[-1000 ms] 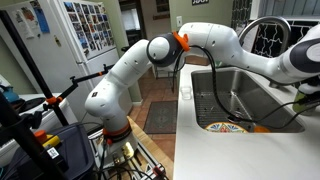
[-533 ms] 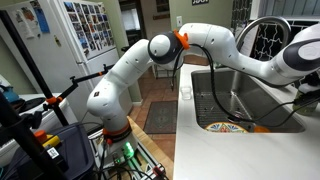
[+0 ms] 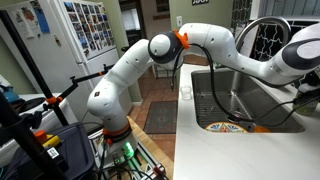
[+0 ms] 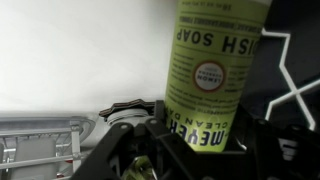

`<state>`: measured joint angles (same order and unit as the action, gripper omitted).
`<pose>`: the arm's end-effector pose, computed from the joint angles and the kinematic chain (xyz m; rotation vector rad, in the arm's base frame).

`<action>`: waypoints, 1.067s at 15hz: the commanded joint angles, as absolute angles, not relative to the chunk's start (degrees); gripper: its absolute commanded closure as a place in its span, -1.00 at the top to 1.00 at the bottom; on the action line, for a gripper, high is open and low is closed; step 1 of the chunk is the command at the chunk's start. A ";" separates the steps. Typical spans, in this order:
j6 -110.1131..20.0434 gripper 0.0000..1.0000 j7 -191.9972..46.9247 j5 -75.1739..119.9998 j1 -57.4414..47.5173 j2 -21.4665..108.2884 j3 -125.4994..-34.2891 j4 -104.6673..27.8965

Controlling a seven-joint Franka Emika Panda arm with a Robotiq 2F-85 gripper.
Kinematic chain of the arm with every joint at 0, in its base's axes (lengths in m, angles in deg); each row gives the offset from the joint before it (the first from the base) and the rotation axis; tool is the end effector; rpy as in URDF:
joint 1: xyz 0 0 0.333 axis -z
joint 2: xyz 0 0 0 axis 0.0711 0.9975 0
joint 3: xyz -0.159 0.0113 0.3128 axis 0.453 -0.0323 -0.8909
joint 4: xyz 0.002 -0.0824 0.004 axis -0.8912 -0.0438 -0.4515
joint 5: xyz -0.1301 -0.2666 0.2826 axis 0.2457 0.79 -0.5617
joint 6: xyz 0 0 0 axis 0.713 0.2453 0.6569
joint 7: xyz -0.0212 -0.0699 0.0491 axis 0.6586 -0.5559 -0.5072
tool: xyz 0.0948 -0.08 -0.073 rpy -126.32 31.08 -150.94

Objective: Place the white and green bottle on the right upright.

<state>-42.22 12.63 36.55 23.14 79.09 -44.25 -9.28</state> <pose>0.5095 -0.6828 0.3844 1.0522 -2.1675 0.7506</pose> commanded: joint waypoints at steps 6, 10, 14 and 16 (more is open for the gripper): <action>-50.75 -0.21 19.86 52.90 11.66 79.84 -34.17 -17.52; -55.31 -0.21 25.96 59.84 6.73 80.07 -30.01 -23.13; -60.22 -0.21 30.94 66.85 1.99 80.27 -25.68 -29.16; -62.41 -0.21 32.90 70.14 0.05 80.45 -23.70 -31.63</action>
<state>-58.27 28.53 65.17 3.86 80.34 -27.95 -26.54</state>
